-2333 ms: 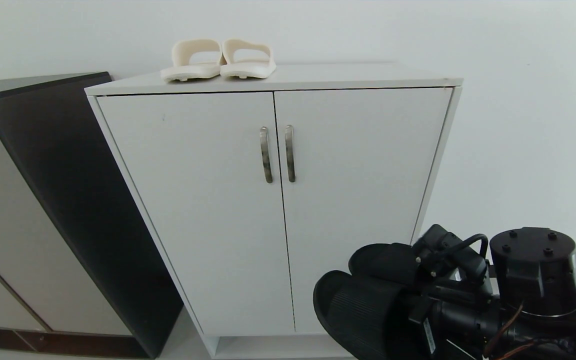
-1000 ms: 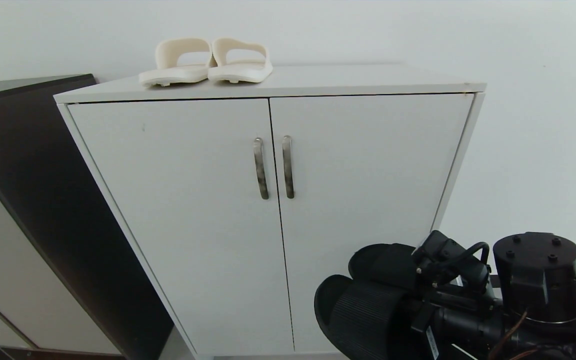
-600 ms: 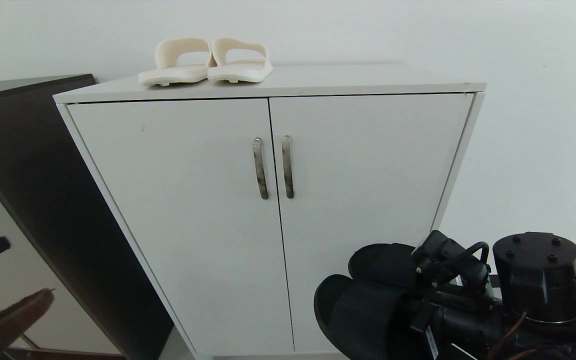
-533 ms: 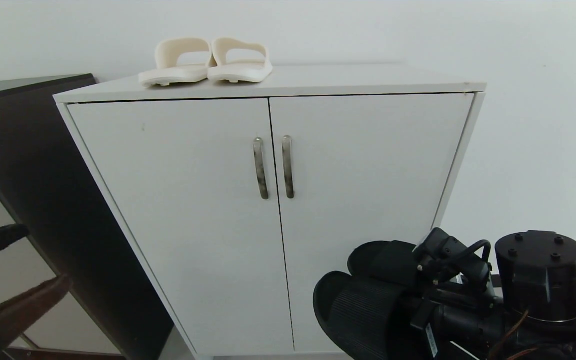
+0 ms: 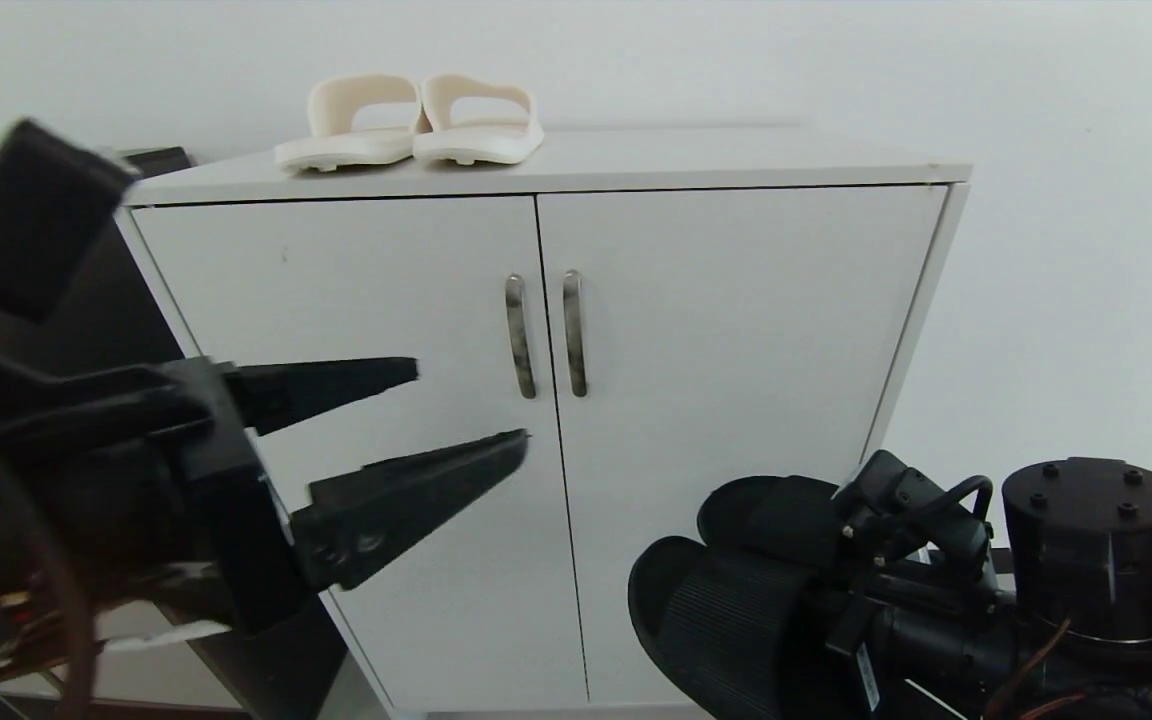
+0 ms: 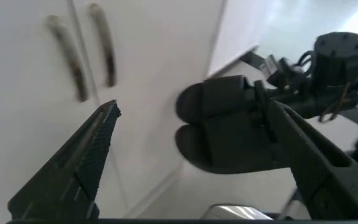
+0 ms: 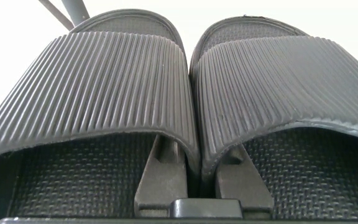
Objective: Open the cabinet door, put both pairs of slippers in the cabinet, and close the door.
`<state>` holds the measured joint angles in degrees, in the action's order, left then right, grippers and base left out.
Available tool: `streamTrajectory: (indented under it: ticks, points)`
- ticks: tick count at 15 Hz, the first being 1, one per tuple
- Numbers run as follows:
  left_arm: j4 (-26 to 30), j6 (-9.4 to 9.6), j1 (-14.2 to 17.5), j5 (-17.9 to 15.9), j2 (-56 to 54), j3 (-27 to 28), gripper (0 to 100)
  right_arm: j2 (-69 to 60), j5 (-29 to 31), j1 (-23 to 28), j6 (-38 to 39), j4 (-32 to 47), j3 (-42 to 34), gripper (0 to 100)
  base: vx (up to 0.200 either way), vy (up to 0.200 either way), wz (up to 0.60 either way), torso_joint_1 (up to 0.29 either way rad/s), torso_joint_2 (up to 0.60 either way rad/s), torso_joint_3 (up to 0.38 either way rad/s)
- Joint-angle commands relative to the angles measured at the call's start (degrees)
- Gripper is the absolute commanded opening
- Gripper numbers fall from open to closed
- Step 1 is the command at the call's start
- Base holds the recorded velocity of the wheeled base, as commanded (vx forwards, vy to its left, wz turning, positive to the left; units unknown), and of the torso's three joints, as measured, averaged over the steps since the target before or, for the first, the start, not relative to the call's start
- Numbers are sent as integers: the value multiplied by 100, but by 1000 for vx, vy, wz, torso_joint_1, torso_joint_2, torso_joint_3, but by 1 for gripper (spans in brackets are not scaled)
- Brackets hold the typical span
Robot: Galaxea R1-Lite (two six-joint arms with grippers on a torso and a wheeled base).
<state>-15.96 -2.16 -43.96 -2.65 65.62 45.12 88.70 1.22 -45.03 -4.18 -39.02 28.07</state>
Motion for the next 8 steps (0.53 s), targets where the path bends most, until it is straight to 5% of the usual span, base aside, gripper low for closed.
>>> streamTrajectory:
  ticks: [1,5,8]
  points:
    - [75,-417,-157,-878,627,665,100,-63,1,-6,-4,0,-13,0,0,0,0,0,0,0]
    - [84,-1472,-34,-2065,1155,1342,100,-72,1,3,-4,0,-4,0,0,0,0,0,0,0]
    - [75,-1700,239,-2671,1462,1412,100,-81,1,21,-4,0,-4,0,0,0,0,0,0,0]
